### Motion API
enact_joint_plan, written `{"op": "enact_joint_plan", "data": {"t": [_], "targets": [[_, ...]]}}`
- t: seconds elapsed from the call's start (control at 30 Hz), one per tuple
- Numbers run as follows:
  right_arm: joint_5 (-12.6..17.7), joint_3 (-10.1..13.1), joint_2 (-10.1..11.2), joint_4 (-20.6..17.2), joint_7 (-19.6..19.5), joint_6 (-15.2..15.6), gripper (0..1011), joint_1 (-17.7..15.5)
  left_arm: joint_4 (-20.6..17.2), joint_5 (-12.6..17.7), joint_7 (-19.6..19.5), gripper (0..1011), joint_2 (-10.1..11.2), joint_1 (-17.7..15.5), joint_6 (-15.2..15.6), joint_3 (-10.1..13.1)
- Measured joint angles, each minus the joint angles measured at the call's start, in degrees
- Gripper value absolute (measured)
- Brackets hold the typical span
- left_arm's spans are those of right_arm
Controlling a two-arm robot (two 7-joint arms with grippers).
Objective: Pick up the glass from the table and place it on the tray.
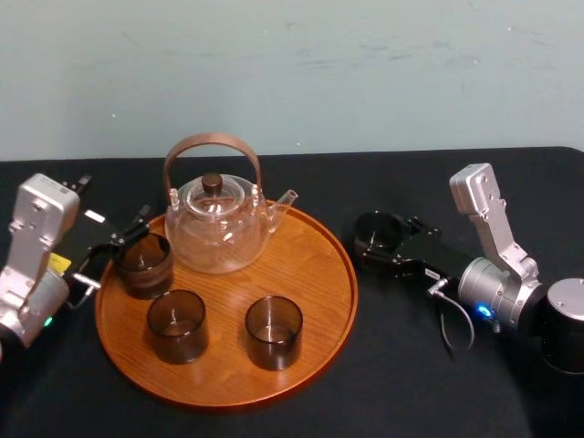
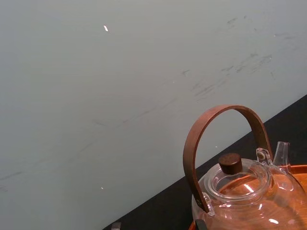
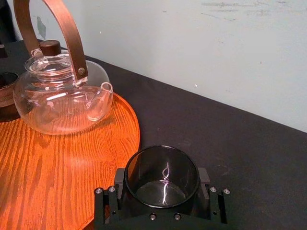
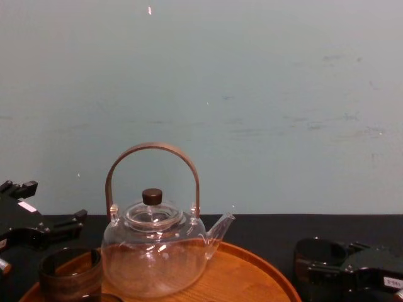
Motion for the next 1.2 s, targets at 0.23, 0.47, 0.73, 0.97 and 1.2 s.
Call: {"op": "enact_joint_plan", "data": {"t": [0.23, 0.47, 0.73, 0.97, 1.2], "targets": [[0.03, 0.00, 0.00, -0.01, -0.01, 0.02, 902, 0.00, 0.00, 0.00, 0.00, 1001, 0.00, 0.00, 0.00, 0.00], [0.06, 0.00, 0.00, -0.01, 0.00, 0.02, 902, -0.01, 0.00, 0.00, 0.00, 1001, 0.00, 0.00, 0.00, 0.00], [0.06, 0.00, 0.00, -0.01, 0.01, 0.02, 902, 0.00, 0.00, 0.00, 0.00, 1001, 0.00, 0.00, 0.00, 0.00], [0.07, 0.03, 0.00, -0.04, 0.04, 0.00, 902, -0.01, 0.00, 0.00, 0.00, 1001, 0.00, 0.00, 0.00, 0.00], [0.56, 0.73, 0.57, -1.46, 0.33, -0.60, 902, -0.71, 0.00, 0.00, 0.00, 1001, 0.00, 0.00, 0.00, 0.00]]}}
